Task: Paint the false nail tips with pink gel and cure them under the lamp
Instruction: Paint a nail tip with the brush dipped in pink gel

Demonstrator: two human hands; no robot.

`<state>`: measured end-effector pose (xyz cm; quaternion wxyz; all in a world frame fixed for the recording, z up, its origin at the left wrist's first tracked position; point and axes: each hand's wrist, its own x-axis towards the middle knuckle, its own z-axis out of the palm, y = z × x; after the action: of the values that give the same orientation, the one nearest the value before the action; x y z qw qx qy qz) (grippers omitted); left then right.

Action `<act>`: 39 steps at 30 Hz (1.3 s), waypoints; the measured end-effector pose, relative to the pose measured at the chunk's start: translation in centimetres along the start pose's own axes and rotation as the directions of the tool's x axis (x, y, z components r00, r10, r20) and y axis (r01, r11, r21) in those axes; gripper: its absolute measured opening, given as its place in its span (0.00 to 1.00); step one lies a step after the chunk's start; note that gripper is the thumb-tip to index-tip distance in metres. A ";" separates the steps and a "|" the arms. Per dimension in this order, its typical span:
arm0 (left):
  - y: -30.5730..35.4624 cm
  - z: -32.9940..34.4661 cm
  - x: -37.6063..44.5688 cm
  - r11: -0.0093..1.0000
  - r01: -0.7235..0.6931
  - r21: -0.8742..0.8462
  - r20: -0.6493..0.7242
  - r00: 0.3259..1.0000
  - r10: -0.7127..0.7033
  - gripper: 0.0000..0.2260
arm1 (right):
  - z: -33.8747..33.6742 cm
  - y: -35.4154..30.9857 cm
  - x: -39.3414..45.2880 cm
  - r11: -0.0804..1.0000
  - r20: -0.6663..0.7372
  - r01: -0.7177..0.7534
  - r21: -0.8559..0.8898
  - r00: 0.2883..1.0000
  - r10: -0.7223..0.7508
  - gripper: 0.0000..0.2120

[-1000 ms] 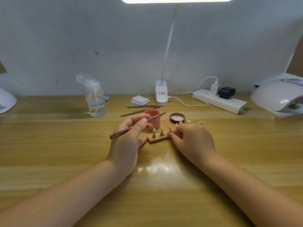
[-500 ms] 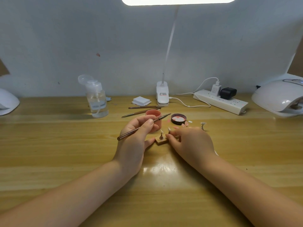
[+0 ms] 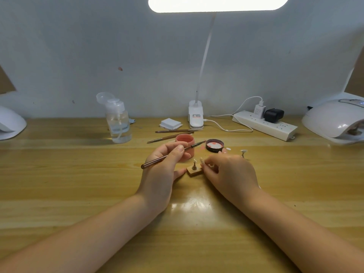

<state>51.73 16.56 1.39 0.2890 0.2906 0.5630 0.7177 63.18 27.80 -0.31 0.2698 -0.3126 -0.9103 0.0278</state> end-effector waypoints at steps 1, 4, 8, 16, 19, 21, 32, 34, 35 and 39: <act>0.1 0.0 0.0 1.000 -0.014 0.019 -0.013 1.000 0.015 0.10 | -0.1 -0.1 -0.1 1.000 -0.025 0.003 0.029 1.000 -0.003 0.11; 1.0 -0.6 0.7 0.981 -0.141 0.136 -0.058 0.987 0.150 0.08 | -0.2 -0.2 -0.4 0.995 -0.050 0.026 0.093 0.999 -0.021 0.09; 3.2 -1.6 3.5 0.925 -0.174 0.337 -0.143 0.962 0.233 0.08 | 0.0 0.0 -0.3 0.993 0.008 0.021 0.119 1.000 -0.022 0.09; 5.6 -0.8 7.9 0.658 -0.068 0.750 -0.048 0.986 0.157 0.11 | -0.1 0.1 -0.4 0.955 -0.087 0.031 0.295 0.996 -0.006 0.04; 6.1 0.0 9.1 0.594 -0.061 0.802 -0.002 0.994 0.105 0.13 | 0.0 0.3 -0.2 0.939 -0.079 0.014 0.344 0.997 0.015 0.04; 6.1 0.5 9.5 0.547 -0.056 0.835 0.018 0.997 0.075 0.11 | 0.0 0.3 -0.2 0.934 -0.076 0.022 0.356 0.997 0.006 0.03; 5.3 1.6 10.7 0.654 0.098 0.750 -0.026 0.992 -0.120 0.03 | 0.1 0.3 -0.3 0.928 -0.081 0.045 0.371 0.997 -0.016 0.03; 6.0 1.1 10.7 0.722 0.150 0.675 -0.078 0.988 -0.132 0.02 | 0.1 0.3 -0.3 0.927 -0.086 0.052 0.371 0.996 -0.021 0.03; 6.3 0.7 10.6 0.749 0.171 0.640 -0.097 0.985 -0.142 0.02 | 0.2 0.3 -0.3 0.927 -0.091 0.056 0.371 0.996 -0.024 0.03; 6.7 -1.4 9.9 0.844 0.221 0.488 -0.116 0.975 -0.188 0.05 | 0.2 0.3 -0.3 0.928 -0.106 0.048 0.369 0.994 -0.010 0.04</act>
<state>43.52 21.72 8.53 0.2611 0.2707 0.7656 0.5219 63.50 27.88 -0.70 0.3708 -0.2435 -0.8782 0.1791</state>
